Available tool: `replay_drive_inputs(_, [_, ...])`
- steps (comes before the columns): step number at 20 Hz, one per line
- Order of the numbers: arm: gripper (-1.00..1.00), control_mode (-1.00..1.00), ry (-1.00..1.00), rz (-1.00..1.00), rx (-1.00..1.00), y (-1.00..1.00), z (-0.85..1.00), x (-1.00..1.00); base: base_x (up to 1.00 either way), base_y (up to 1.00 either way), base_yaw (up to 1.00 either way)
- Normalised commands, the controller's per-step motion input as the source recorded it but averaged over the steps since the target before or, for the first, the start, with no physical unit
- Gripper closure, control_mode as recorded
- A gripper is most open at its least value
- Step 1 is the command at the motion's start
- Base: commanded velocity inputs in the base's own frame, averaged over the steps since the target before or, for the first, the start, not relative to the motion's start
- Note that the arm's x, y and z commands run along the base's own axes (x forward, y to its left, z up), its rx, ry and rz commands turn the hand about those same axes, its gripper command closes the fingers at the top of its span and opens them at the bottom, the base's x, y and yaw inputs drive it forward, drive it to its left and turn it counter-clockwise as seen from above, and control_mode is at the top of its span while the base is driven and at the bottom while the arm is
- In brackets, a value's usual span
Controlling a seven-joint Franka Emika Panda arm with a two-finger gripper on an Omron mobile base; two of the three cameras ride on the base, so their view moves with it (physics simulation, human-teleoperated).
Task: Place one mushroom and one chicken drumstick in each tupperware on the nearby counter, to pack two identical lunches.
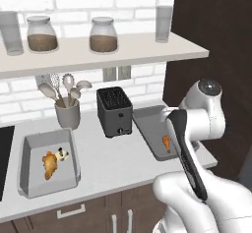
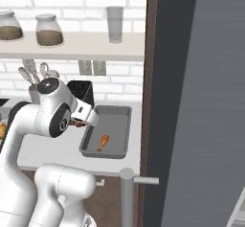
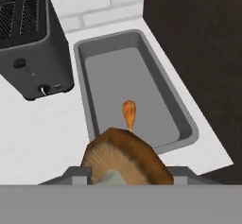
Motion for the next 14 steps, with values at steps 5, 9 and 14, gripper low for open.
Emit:
replay_drive_inputs(5, [1.0,-1.0,0.0,0.0,0.0,-0.01,-0.94,1.0,0.0,0.0,0.0])
replay_drive_inputs(9, [1.0,-1.0,0.03,0.0,0.0,-0.18,-0.54,1.0,0.0,0.0,0.0])
replay_drive_inputs(14, [1.0,-1.0,0.16,0.0,0.0,-0.09,-0.06,0.47,0.0,0.0,0.0])
